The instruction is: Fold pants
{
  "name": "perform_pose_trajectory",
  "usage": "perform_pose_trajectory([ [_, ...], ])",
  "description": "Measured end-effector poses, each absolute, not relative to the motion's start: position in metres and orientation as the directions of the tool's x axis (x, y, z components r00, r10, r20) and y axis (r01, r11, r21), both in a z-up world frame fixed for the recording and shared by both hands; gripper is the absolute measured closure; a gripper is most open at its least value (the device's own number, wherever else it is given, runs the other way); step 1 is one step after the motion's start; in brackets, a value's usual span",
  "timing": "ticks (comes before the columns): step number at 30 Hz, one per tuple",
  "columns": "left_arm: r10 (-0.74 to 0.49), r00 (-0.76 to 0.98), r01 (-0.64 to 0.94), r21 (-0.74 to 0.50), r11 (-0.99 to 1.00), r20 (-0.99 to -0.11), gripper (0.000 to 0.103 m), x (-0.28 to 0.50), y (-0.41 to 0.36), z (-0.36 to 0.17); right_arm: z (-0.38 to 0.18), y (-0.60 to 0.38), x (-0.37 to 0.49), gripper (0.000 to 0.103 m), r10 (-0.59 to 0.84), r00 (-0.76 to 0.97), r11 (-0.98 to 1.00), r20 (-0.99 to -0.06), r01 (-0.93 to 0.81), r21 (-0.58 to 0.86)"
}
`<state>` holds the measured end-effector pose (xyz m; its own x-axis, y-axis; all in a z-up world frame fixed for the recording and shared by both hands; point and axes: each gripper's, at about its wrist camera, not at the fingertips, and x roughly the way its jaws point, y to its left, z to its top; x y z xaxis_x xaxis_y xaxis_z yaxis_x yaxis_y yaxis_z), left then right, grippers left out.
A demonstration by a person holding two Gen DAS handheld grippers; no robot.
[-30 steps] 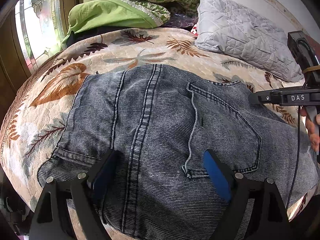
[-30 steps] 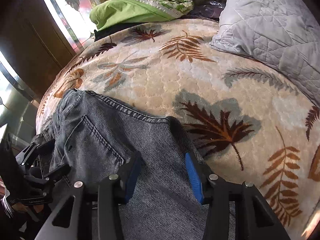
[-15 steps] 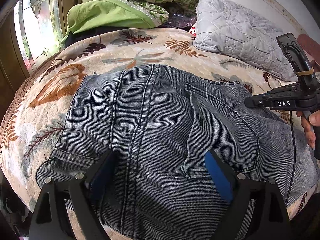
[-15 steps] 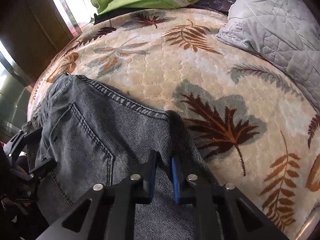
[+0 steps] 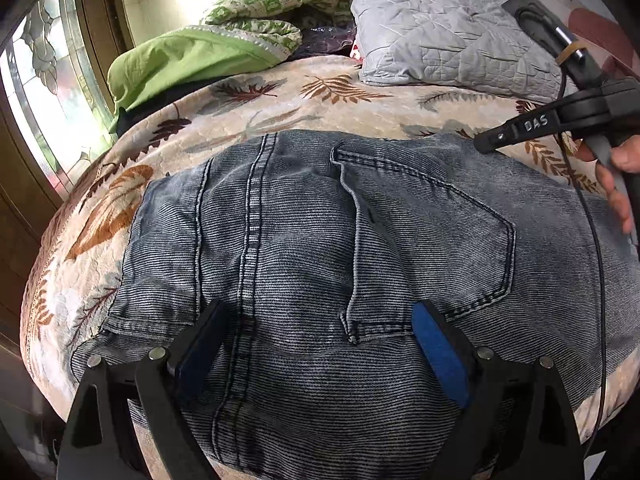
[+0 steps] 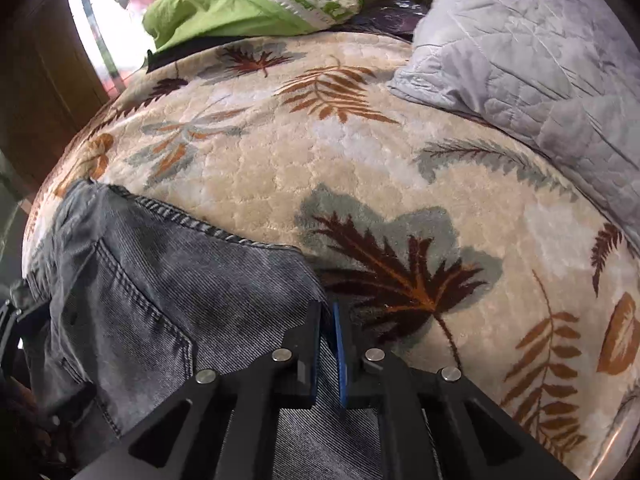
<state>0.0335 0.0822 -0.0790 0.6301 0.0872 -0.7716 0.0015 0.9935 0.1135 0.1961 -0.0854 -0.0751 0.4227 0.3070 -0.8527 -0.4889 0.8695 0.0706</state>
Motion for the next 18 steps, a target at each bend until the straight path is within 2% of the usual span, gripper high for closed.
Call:
perform_pose_trajectory([
  [3, 0.061, 0.619, -0.017, 0.065, 0.998, -0.783, 0.010, 0.037, 0.090, -0.078, -0.047, -0.123, 0.171, 0.089, 0.360, 0.473, 0.906, -0.804, -0.382, 0.181],
  [5, 0.070, 0.619, -0.019, 0.074, 0.997, -0.782, 0.010, 0.036, 0.089, -0.079, -0.035, -0.149, 0.144, 0.086, 0.406, 0.472, 0.905, -0.783, -0.328, 0.272],
  [6, 0.079, 0.621, -0.019, 0.086, 0.996, -0.780, 0.010, 0.036, 0.087, -0.079, -0.033, -0.161, 0.130, 0.080, 0.437, 0.462, 0.894, -0.771, -0.316, 0.317],
  [7, 0.085, 0.623, -0.021, 0.092, 0.996, -0.778, 0.009, 0.035, 0.086, -0.079, -0.032, -0.174, 0.116, 0.068, 0.450, 0.463, 0.890, -0.764, -0.297, 0.344],
  [8, 0.087, 0.623, -0.023, 0.093, 0.995, -0.778, 0.009, 0.035, 0.086, -0.079, -0.035, -0.187, 0.105, 0.061, 0.449, 0.465, 0.893, -0.763, -0.271, 0.360],
  [9, 0.087, 0.622, -0.025, 0.091, 0.996, -0.778, 0.009, 0.036, 0.086, -0.079, -0.039, -0.202, 0.097, 0.045, 0.446, 0.468, 0.895, -0.763, -0.237, 0.379],
  [10, 0.087, 0.622, -0.028, 0.090, 0.996, -0.778, 0.009, 0.036, 0.086, -0.079, -0.045, -0.219, 0.092, 0.041, 0.442, 0.478, 0.896, -0.759, -0.198, 0.397],
  [12, 0.093, 0.624, -0.030, 0.095, 0.995, -0.776, 0.008, 0.036, 0.086, -0.080, -0.063, -0.261, 0.095, 0.041, 0.401, 0.487, 0.905, -0.776, -0.079, 0.418],
  [14, 0.096, 0.625, -0.032, 0.097, 0.995, -0.774, 0.008, 0.035, 0.085, -0.079, -0.095, -0.311, 0.105, 0.041, 0.314, 0.442, 0.904, -0.840, 0.132, 0.407],
  [15, 0.099, 0.626, -0.034, 0.099, 0.994, -0.774, 0.008, 0.035, 0.085, -0.078, -0.107, -0.335, 0.106, 0.047, 0.337, 0.428, 0.864, -0.838, 0.213, 0.456],
  [16, 0.098, 0.628, -0.037, 0.097, 0.995, -0.772, 0.008, 0.034, 0.085, -0.077, -0.107, -0.351, 0.100, 0.047, 0.417, 0.462, 0.800, -0.783, 0.223, 0.557],
  [18, 0.092, 0.632, -0.041, 0.085, 0.996, -0.770, 0.008, 0.032, 0.085, -0.073, -0.087, -0.366, 0.086, 0.047, 0.470, 0.521, 0.757, -0.712, 0.177, 0.629],
])
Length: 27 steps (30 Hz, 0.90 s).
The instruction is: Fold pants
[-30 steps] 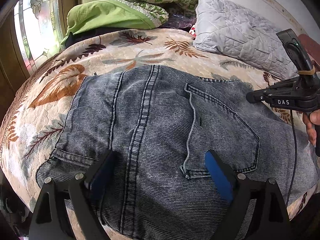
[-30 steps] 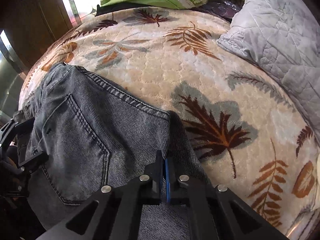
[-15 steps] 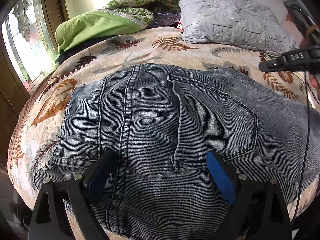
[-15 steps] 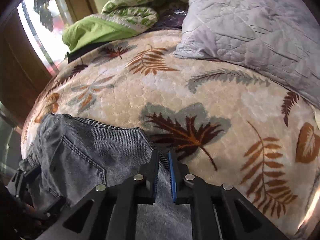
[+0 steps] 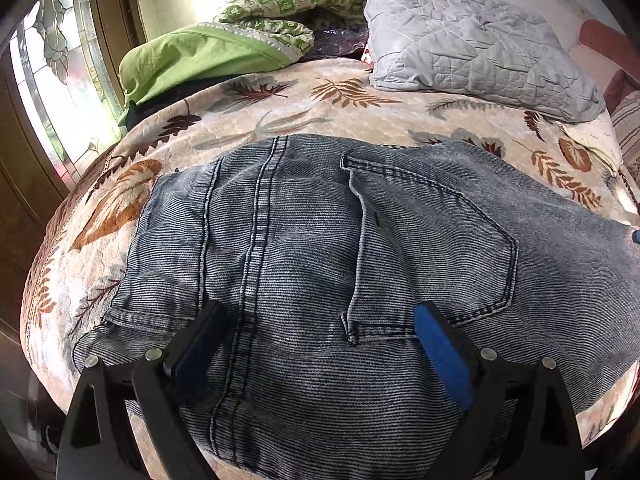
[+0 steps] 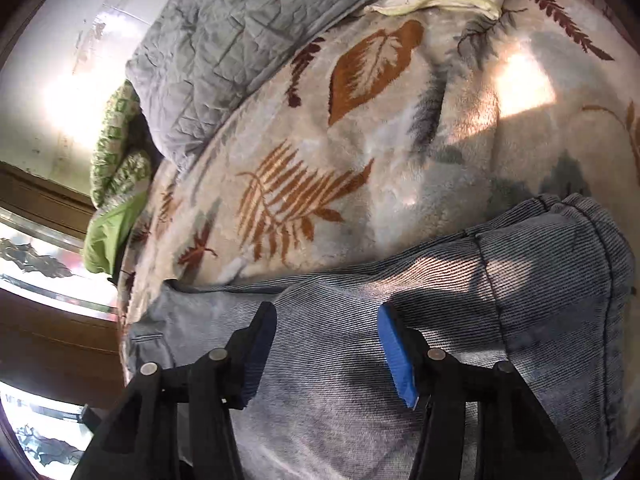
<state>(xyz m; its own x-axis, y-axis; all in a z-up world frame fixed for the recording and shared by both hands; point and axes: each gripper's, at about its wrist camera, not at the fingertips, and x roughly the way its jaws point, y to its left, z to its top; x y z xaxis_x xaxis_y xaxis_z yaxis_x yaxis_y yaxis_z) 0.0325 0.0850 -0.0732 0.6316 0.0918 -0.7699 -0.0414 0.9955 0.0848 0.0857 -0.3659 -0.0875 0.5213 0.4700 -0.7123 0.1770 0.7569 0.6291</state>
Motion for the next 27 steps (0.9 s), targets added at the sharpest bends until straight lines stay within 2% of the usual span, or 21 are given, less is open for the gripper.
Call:
perform_pose_trajectory([
  [2, 0.076, 0.639, -0.044, 0.061, 0.997, -0.765, 0.008, 0.030, 0.084, -0.066, -0.068, -0.380, 0.071, 0.038, 0.451, 0.602, 0.761, -0.659, 0.127, 0.636],
  [3, 0.057, 0.649, -0.039, 0.042, 0.998, -0.759, 0.008, 0.028, 0.081, -0.061, -0.067, -0.390, 0.067, 0.030, 0.425, 0.627, 0.761, -0.653, 0.142, 0.633],
  [4, 0.038, 0.661, -0.028, 0.026, 0.999, -0.750, 0.008, 0.025, 0.077, -0.056, -0.074, -0.399, 0.067, 0.027, 0.403, 0.631, 0.761, -0.664, 0.172, 0.625],
  [6, 0.015, 0.679, -0.005, 0.016, 1.000, -0.734, 0.008, 0.019, 0.064, -0.047, -0.104, -0.416, 0.080, 0.028, 0.379, 0.575, 0.769, -0.725, 0.240, 0.592],
  [7, -0.002, 0.682, 0.016, 0.012, 1.000, -0.731, 0.008, 0.017, 0.056, -0.043, -0.116, -0.424, 0.085, 0.029, 0.403, 0.566, 0.749, -0.719, 0.248, 0.614],
  [13, -0.116, 0.659, 0.136, -0.034, 0.990, -0.743, 0.008, 0.015, 0.010, -0.041, -0.080, -0.434, 0.060, 0.029, 0.416, 0.698, 0.698, -0.583, 0.166, 0.696],
  [16, -0.037, 0.564, 0.139, 0.050, 0.989, -0.825, 0.008, 0.032, -0.007, -0.079, -0.103, -0.441, 0.064, 0.026, 0.324, 0.626, 0.765, -0.709, 0.267, 0.586],
  [17, 0.001, 0.553, 0.141, 0.095, 0.985, -0.833, 0.007, 0.034, -0.011, -0.090, -0.116, -0.449, 0.067, 0.026, 0.367, 0.612, 0.740, -0.701, 0.265, 0.618],
  [19, 0.026, 0.603, 0.156, 0.149, 0.976, -0.797, 0.006, 0.026, -0.019, -0.085, -0.105, -0.455, 0.060, 0.026, 0.380, 0.644, 0.712, -0.664, 0.255, 0.654],
  [22, -0.022, 0.609, 0.156, 0.092, 0.983, -0.793, 0.006, 0.024, -0.017, -0.076, -0.080, -0.447, 0.053, 0.026, 0.417, 0.677, 0.707, -0.606, 0.178, 0.685],
  [25, -0.053, 0.618, 0.146, 0.048, 0.988, -0.785, 0.006, 0.026, -0.013, -0.072, -0.071, -0.426, 0.060, 0.026, 0.512, 0.658, 0.670, -0.552, 0.096, 0.736],
  [27, -0.043, 0.582, 0.139, 0.047, 0.989, -0.812, 0.006, 0.032, -0.009, -0.082, -0.077, -0.412, 0.070, 0.026, 0.506, 0.645, 0.695, -0.573, 0.089, 0.714],
])
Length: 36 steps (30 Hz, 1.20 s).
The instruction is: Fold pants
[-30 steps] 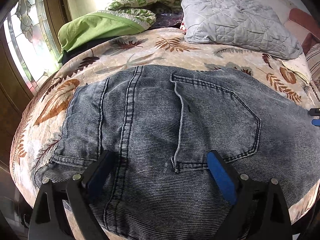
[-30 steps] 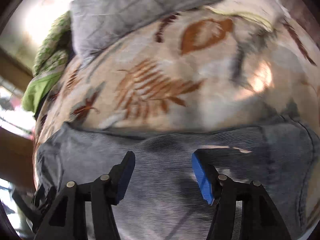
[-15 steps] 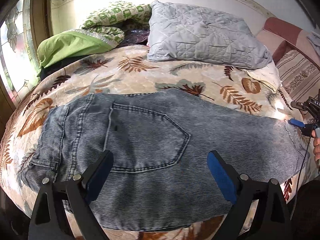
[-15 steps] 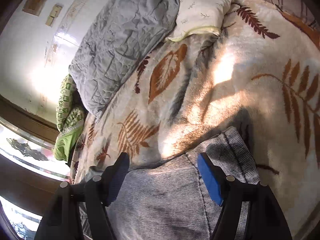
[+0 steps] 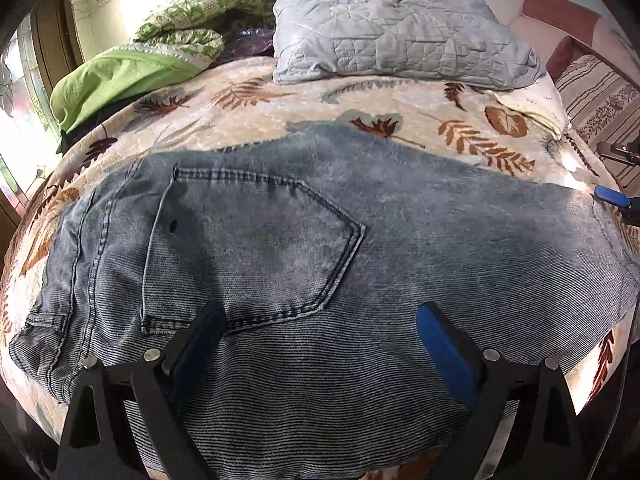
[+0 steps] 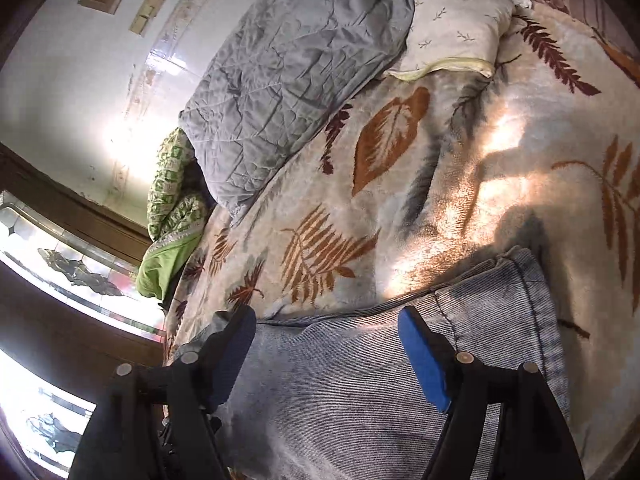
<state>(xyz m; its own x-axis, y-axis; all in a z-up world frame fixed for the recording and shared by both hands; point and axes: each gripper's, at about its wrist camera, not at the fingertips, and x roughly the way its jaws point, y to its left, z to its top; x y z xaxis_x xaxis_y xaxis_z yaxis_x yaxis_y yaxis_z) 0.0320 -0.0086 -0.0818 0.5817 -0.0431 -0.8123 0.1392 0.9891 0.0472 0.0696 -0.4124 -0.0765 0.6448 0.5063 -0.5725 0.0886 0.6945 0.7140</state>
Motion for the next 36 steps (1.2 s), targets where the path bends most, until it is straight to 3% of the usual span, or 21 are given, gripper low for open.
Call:
perform_pose_trajectory([
  [2, -0.027, 0.605, 0.154, 0.083, 0.985, -0.796, 0.006, 0.029, -0.010, -0.087, -0.102, -0.409, 0.085, 0.026, 0.410, 0.589, 0.769, -0.696, 0.187, 0.611],
  [3, -0.021, 0.612, 0.162, 0.099, 0.982, -0.791, 0.006, 0.027, -0.012, -0.088, -0.117, -0.411, 0.090, 0.029, 0.416, 0.561, 0.750, -0.716, 0.233, 0.619],
  [5, -0.035, 0.621, 0.157, 0.080, 0.984, -0.783, 0.005, 0.026, -0.009, -0.088, -0.105, -0.409, 0.084, 0.029, 0.397, 0.605, 0.745, -0.690, 0.227, 0.627],
  [10, -0.044, 0.627, 0.165, 0.077, 0.983, -0.778, 0.003, 0.025, -0.008, -0.089, -0.068, -0.357, 0.092, 0.028, 0.522, 0.575, 0.745, -0.630, 0.053, 0.665],
  [14, -0.069, 0.624, 0.184, 0.061, 0.981, -0.779, 0.003, 0.024, -0.005, -0.088, -0.097, -0.302, 0.123, 0.028, 0.662, 0.416, 0.684, -0.623, 0.002, 0.729],
  [16, -0.072, 0.623, 0.186, 0.058, 0.981, -0.779, 0.003, 0.024, -0.006, -0.088, -0.114, -0.291, 0.137, 0.032, 0.588, 0.414, 0.758, -0.694, 0.016, 0.652],
  [19, -0.073, 0.625, 0.184, 0.055, 0.981, -0.777, 0.003, 0.024, -0.006, -0.088, -0.106, -0.302, 0.134, 0.030, 0.557, 0.509, 0.727, -0.656, 0.084, 0.682],
  [22, -0.063, 0.626, 0.177, 0.063, 0.982, -0.777, 0.002, 0.025, -0.008, -0.089, -0.092, -0.286, 0.130, 0.030, 0.619, 0.479, 0.717, -0.622, -0.022, 0.697],
  [25, -0.064, 0.627, 0.176, 0.062, 0.982, -0.776, 0.001, 0.026, -0.009, -0.089, -0.108, -0.270, 0.141, 0.030, 0.579, 0.422, 0.781, -0.697, -0.043, 0.623],
  [30, -0.077, 0.632, 0.171, 0.042, 0.984, -0.771, 0.001, 0.024, -0.006, -0.088, -0.085, -0.294, 0.122, 0.030, 0.567, 0.528, 0.748, -0.633, -0.008, 0.663],
  [36, -0.149, 0.637, 0.133, -0.083, 0.988, -0.756, 0.001, 0.023, 0.008, -0.077, -0.053, -0.336, 0.014, 0.030, 0.598, 0.609, 0.646, -0.521, 0.019, 0.763],
])
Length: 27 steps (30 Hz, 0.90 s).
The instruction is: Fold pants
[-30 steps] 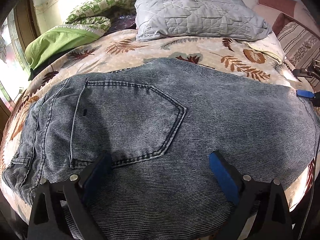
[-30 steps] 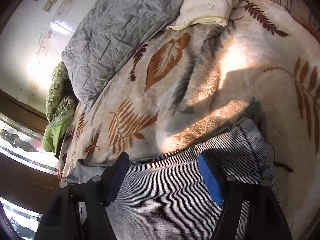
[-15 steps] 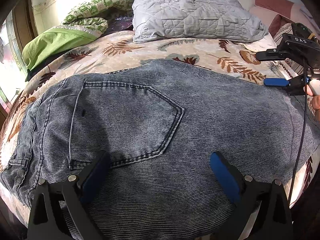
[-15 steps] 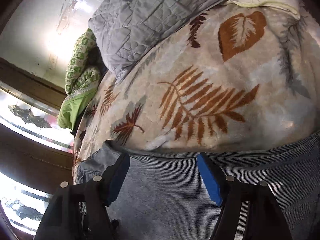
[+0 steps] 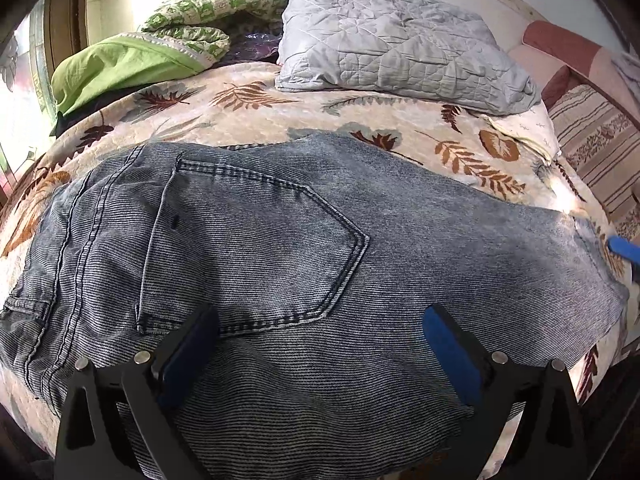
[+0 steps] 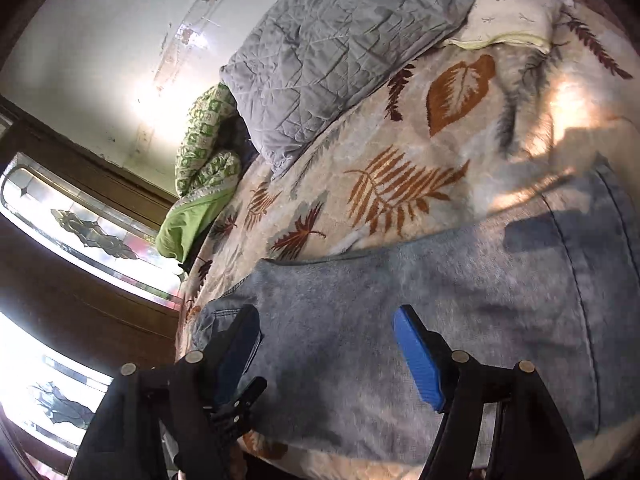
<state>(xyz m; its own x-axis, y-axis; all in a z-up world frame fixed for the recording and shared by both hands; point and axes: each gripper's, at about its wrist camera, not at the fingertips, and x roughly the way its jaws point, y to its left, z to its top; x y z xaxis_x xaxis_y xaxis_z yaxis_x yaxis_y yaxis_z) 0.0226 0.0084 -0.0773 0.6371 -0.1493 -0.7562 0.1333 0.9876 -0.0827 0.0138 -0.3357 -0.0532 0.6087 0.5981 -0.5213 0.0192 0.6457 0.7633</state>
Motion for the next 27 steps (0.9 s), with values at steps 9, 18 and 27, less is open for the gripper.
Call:
perform_pose_trajectory([
  [9, -0.207, 0.659, 0.117, -0.173, 0.978, -0.723, 0.001, 0.014, 0.005, -0.056, -0.131, -0.438, -0.104, 0.030, 0.484, 0.709, 0.351, -0.513, 0.379, 0.856],
  [18, -0.231, 0.638, 0.120, -0.201, 0.972, -0.735, 0.001, 0.006, -0.014, -0.041, -0.155, -0.476, -0.087, 0.029, 0.429, 0.742, 0.261, -0.515, 0.444, 0.857],
  [27, -0.265, 0.582, 0.202, -0.178, 0.963, -0.769, 0.001, 0.023, -0.086, -0.040, -0.132, -0.472, -0.080, 0.072, 0.347, 0.745, 0.446, -0.570, 0.403, 0.799],
])
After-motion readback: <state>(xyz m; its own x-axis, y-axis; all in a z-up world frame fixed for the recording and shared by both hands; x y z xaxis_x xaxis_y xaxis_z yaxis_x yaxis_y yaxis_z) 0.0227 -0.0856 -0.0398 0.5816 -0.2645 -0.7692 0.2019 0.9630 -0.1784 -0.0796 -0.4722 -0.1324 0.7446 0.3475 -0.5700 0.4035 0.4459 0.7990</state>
